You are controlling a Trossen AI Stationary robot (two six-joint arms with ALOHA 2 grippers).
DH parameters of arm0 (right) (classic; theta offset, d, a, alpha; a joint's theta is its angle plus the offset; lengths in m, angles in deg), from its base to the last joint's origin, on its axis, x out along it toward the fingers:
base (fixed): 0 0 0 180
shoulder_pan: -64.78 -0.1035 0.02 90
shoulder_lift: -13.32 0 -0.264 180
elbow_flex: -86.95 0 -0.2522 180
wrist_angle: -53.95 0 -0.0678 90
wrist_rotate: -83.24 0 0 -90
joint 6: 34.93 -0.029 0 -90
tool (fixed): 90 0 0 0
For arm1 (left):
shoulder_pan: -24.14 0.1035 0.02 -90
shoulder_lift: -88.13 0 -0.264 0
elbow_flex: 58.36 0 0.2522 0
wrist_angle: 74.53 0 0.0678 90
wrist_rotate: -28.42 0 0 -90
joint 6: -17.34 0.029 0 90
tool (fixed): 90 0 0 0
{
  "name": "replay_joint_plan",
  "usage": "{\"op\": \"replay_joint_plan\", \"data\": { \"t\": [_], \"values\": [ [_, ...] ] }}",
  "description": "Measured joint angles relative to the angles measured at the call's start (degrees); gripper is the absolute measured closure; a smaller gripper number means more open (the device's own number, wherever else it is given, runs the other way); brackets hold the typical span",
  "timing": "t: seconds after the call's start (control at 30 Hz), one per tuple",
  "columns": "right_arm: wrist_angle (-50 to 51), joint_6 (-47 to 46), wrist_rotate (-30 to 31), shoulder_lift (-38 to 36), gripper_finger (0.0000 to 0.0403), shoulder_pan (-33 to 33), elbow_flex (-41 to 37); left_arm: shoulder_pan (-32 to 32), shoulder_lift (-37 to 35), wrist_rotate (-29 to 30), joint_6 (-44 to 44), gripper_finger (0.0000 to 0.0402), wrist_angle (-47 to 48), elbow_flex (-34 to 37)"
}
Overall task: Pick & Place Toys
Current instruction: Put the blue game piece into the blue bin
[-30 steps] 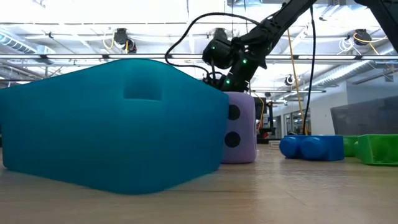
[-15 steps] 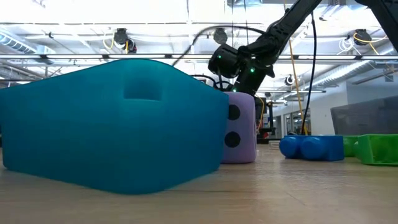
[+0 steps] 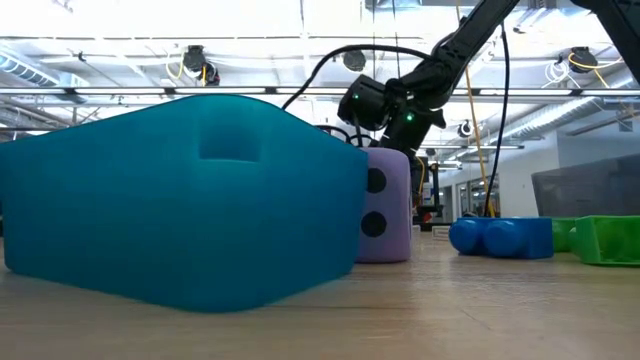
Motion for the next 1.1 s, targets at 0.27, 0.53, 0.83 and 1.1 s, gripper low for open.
{"op": "replay_joint_plan", "data": {
  "t": [0.27, 0.53, 0.83, 1.1],
  "values": [
    [-5.2, 4.8, -3.5, 0.1, 0.0274, 0.0, -0.1, 0.0, 0.0, 0.0, -0.2, 0.0215, 0.0, 0.0],
    [-12.1, 6.4, -7.8, -2.4, 0.0352, 0.1, 0.0, 0.0, 0.0, 0.0, -1.0, 0.0215, 0.0, 0.0],
    [-13.3, 8.9, -13.1, -4.7, 0.0401, 0.4, 0.0, 0.0, 0.0, 0.0, -1.2, 0.0215, 0.0, 0.0],
    [-19.0, 5.2, -28.1, -4.7, 0.0326, -1.4, 0.0, 0.0, 0.0, 0.0, -1.0, 0.0215, 1.4, 0.0]
  ]
}}
